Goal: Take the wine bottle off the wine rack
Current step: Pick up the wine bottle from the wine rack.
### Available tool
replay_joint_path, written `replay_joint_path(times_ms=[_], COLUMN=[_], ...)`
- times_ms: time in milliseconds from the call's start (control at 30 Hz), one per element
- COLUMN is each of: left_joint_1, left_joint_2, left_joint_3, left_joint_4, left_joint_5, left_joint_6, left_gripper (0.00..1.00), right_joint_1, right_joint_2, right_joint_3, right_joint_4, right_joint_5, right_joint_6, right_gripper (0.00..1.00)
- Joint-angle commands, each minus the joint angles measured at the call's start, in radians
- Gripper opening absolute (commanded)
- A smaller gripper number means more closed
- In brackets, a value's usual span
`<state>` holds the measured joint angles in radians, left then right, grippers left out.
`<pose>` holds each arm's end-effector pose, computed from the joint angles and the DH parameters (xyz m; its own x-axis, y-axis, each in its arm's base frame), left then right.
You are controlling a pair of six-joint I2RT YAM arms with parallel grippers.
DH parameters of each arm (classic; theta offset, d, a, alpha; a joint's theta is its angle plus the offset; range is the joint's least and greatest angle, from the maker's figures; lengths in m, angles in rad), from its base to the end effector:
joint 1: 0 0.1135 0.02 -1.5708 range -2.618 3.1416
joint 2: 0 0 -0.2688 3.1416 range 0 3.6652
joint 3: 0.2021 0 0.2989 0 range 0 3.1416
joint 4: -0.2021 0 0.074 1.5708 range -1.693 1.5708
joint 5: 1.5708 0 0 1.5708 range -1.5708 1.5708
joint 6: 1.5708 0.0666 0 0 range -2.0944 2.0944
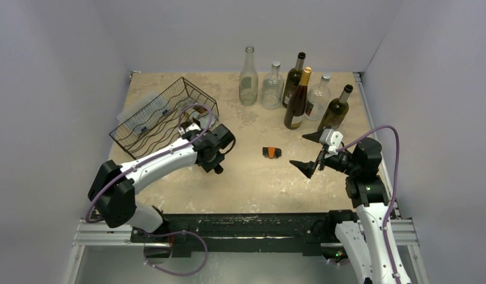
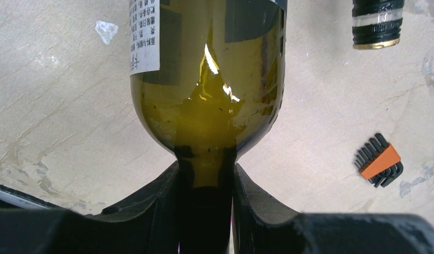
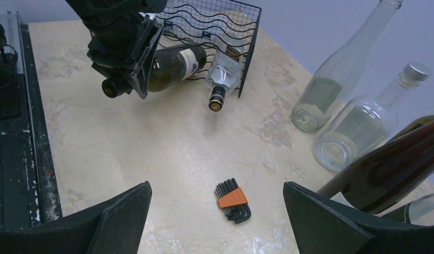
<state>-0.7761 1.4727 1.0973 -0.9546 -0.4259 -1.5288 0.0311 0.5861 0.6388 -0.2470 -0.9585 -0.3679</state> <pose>0.2478 -0.2047 0.1987 -0.5962 -0.6897 -0.4109 -0.6686 0.7099 -0.2214 0.1937 0.0606 0.3158 0.1150 -0.2032 -0.9724 -0.8349 0.5106 -0.2055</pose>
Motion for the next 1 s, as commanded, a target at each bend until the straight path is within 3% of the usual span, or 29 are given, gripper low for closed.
replay_joint_path(times_ms=[0,467,967], left_joint_1=[-0.032,-0.128,-0.174], left_joint_2=[-0.064,-0.190,-0.231], left_joint_3=[-0.024,-0.105,-0.136], left_joint_4=[-0.061,-0.080,-0.040], left_joint_5=[-0.029,-0.019,0.030], left_joint_6=[-0.060,-0.120,-0.089], left_gripper=[0.00,0.00,0.00], right_joint_1=[-0.006,-0.006,-0.005], right_joint_2=[-0.011,-0.009,-0.007], right_joint_3=[0.007,0.005,0.003], right_joint_4=[0.020,0.018,0.021], right_joint_5=[0.010,0.017,0.018], right_joint_6=[-0.009,-0.010,-0.012], right_gripper=[0.99,0.99,0.99])
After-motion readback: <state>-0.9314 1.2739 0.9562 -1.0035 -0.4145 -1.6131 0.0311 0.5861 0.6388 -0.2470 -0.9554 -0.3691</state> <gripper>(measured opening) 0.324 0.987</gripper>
